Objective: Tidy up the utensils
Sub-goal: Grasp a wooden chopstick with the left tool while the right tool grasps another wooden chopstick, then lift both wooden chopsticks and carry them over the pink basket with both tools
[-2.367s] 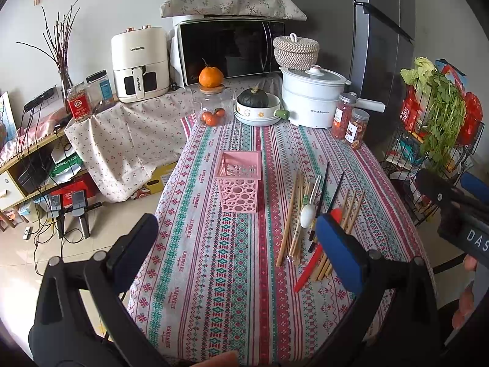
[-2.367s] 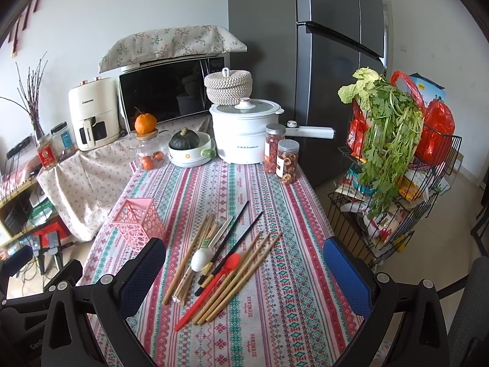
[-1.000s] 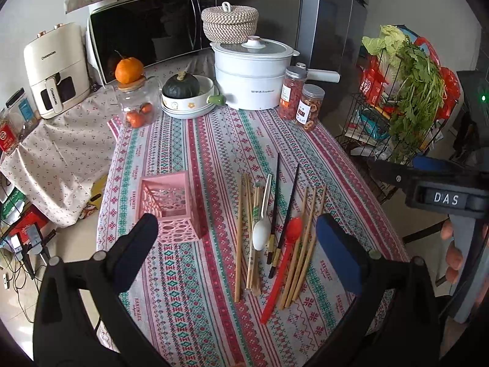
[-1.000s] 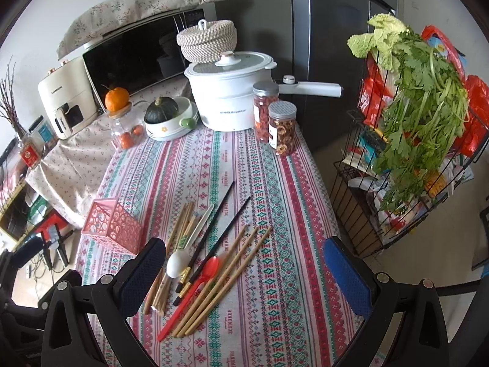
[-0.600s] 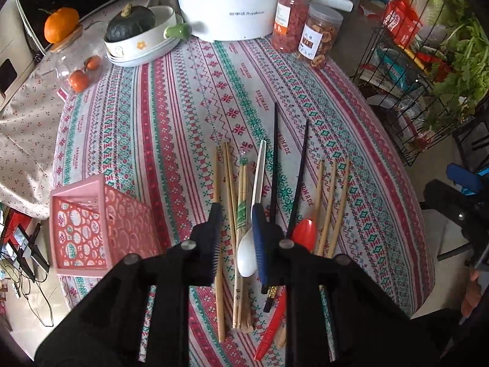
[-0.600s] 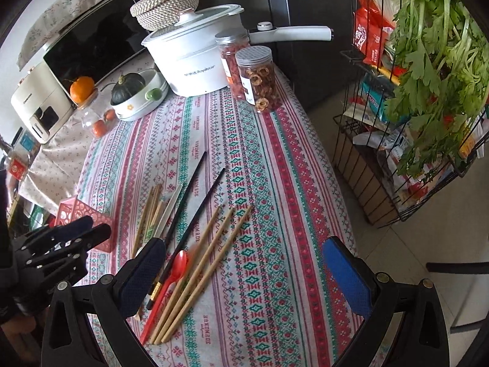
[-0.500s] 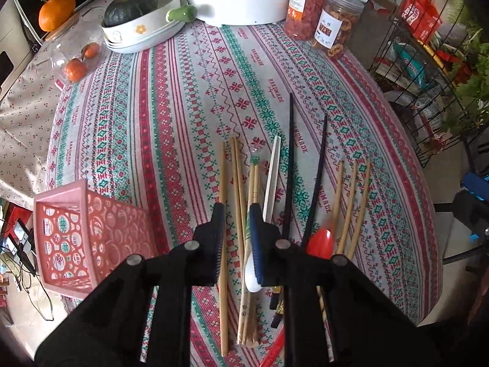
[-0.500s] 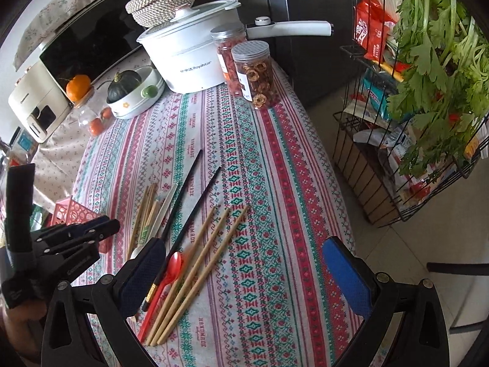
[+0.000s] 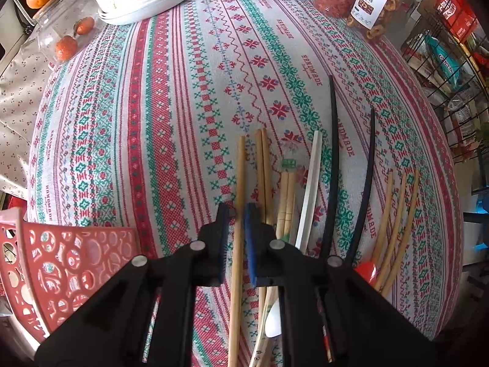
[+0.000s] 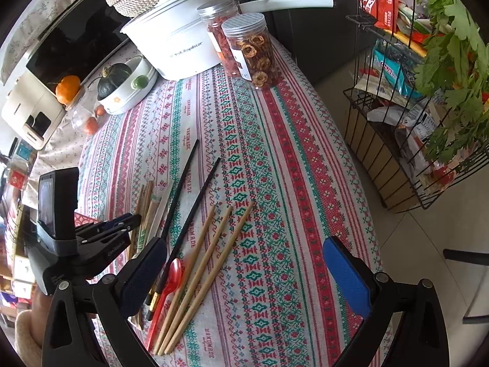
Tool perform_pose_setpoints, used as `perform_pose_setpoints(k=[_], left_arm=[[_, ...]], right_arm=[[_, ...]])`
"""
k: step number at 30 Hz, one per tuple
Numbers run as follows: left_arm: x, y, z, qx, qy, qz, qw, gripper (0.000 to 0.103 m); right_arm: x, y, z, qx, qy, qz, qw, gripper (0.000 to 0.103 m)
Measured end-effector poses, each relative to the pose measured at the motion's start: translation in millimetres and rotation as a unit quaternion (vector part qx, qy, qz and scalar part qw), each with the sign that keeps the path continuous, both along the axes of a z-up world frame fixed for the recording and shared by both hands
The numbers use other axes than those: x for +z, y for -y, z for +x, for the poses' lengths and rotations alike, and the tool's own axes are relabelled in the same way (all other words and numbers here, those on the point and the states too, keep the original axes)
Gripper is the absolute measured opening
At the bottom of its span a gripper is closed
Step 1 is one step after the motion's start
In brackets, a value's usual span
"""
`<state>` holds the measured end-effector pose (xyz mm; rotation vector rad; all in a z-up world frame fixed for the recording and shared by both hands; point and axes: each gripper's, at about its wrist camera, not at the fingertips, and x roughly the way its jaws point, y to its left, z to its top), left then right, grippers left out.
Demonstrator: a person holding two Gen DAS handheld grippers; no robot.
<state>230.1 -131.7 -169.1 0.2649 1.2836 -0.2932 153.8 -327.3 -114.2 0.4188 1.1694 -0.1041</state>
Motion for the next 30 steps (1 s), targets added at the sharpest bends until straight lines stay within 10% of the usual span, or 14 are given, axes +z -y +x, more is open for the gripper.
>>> perform_pose_setpoints(k=[13,23,30], left_arm=[[69,-33,-49,-0.057,0.074,-0.057,0.994,0.007],[89,-63,-87,-0.075,0.101,-0.08,0.9888,0.007],[90,-85,-99,-0.051,0.123,-0.113,0.9846,0.007]], right_arm=[[-60,-6,21,-0.006,-0.06,0.055,0.997,0.059],[-64,-60,28,0.035,-0.085,-0.122,0.988,0.057],[-59,-67,25,0.043,-0.059,-0.11,0.991,0.017]])
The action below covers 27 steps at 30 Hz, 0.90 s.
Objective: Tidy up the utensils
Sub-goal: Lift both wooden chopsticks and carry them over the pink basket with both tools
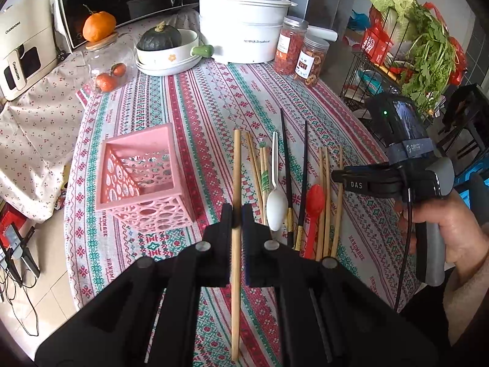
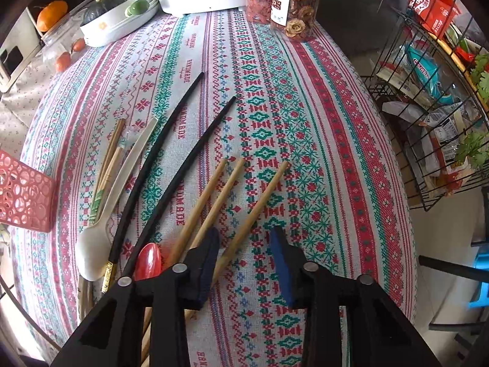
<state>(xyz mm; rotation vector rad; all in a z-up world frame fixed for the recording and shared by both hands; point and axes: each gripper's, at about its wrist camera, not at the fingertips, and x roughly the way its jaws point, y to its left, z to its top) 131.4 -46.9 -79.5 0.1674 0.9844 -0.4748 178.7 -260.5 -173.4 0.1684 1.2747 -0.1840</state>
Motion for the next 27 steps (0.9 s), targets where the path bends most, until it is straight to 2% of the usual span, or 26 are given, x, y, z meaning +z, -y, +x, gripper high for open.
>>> perform_pose_setpoints(k=[4,7,11,14,20,27], left_arm=[[7,-10,-5,0.006,0.018,-0.011,0.9998,0.007],[11,-17,-11,0.014,0.03,-0.024,0.9992,0.007],[21,-27,-20,0.02,0.053,-0.037,0.9977,0.007],[29,-34,-27,0.023,0.067,-0.048,0.9963,0.007],[47,-48,-38,0.03,0.096,-0.077,0.992,0.007],[74,-59,-46,0.037,0.136,-0.118,0.983,0.007]], right_arm=[[0,8,1,-0.008,0.02,0.042,0.999,0.007],[6,15,-5,-0.015,0.045,0.089,0.995,0.006],[37,8,-20,0.0,0.097,0.082,0.992,0.006],[62,6,-33,0.009,0.139,0.094,0.986,0.006],[106,-1,-73,0.03,0.214,0.108,0.97,0.006],[151,-9,-99,0.052,0.289,0.121,0.948,0.006]])
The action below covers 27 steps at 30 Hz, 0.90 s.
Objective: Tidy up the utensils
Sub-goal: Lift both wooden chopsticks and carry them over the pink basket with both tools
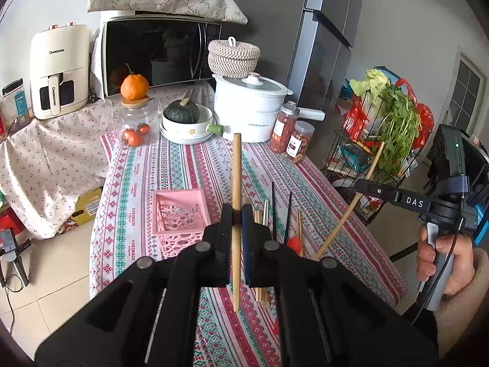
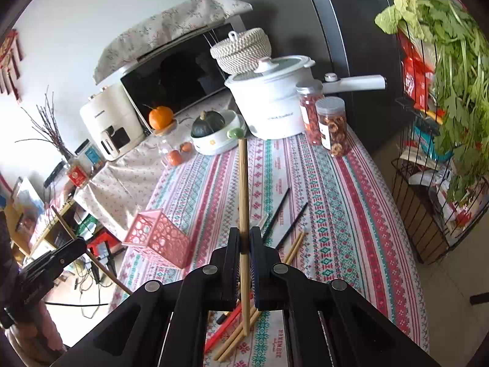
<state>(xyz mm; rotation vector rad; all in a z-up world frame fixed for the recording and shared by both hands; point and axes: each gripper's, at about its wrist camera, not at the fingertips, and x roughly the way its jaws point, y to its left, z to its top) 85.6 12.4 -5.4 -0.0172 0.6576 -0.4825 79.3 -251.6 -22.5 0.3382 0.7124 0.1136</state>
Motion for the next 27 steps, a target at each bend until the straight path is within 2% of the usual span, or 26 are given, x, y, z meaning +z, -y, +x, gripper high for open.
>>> perform_pose_setpoints(k=[7,12,18,20,23,27], left_arm=[[37,-12,-1,0.025,0.065,-0.03,0.9971,0.007],[55,-24,12,0.053,0.085,-0.048,0.9938,0.007],[61,-29,27,0.085,0.116,-0.032,0.989,0.007],[58,-30,35,0.09,0.118,-0.026,0.9885,0.007],[50,-31,49,0.095,0.115,-0.019,0.9886,0.007],[41,-33,71,0.092,0.087,-0.017,0.9917,0.007]], right_arm=[[41,-21,-7,0.021,0.067,-0.005,0.997,0.006],[61,-32,4,0.038,0.095,0.018,0.995,0.006],[78,-58,25,0.075,0.12,0.053,0.989,0.006],[81,-72,36,0.092,0.124,0.064,0.986,0.006],[82,-95,51,0.108,0.131,0.051,0.984,0.006],[71,-117,75,0.119,0.117,0.038,0.985,0.006]])
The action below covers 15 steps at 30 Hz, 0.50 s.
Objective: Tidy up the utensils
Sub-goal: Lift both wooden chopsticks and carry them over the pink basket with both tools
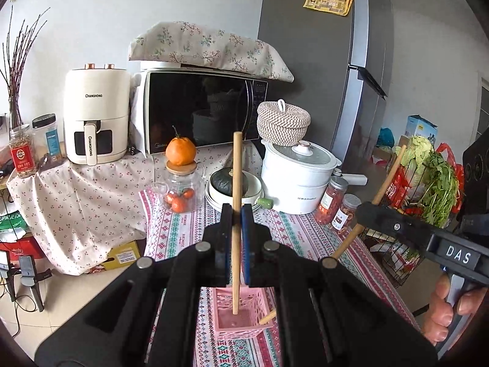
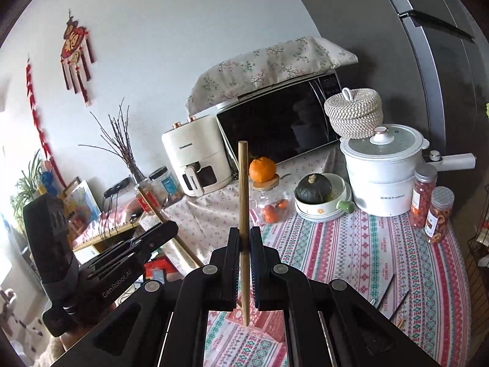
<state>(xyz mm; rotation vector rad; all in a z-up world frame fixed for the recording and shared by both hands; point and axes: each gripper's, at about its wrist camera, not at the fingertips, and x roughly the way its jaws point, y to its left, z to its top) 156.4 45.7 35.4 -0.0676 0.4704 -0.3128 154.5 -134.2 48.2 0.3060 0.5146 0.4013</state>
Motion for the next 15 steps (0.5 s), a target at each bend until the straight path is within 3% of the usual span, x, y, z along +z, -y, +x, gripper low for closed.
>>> perform_pose_setpoints(k=[8,15], left_arm=[[-34,2,37,-0.009,-0.103,0.002,0.9947,0.007],[-55,5,59,-0.011,-0.146,0.009,0.9892,0.007]], right_arm=[[-47,-21,45,-0.002,-0.068,-0.036,0.997,0.006],[-75,-30,65,0.007,-0.108,-0.046,0.993,0.006]])
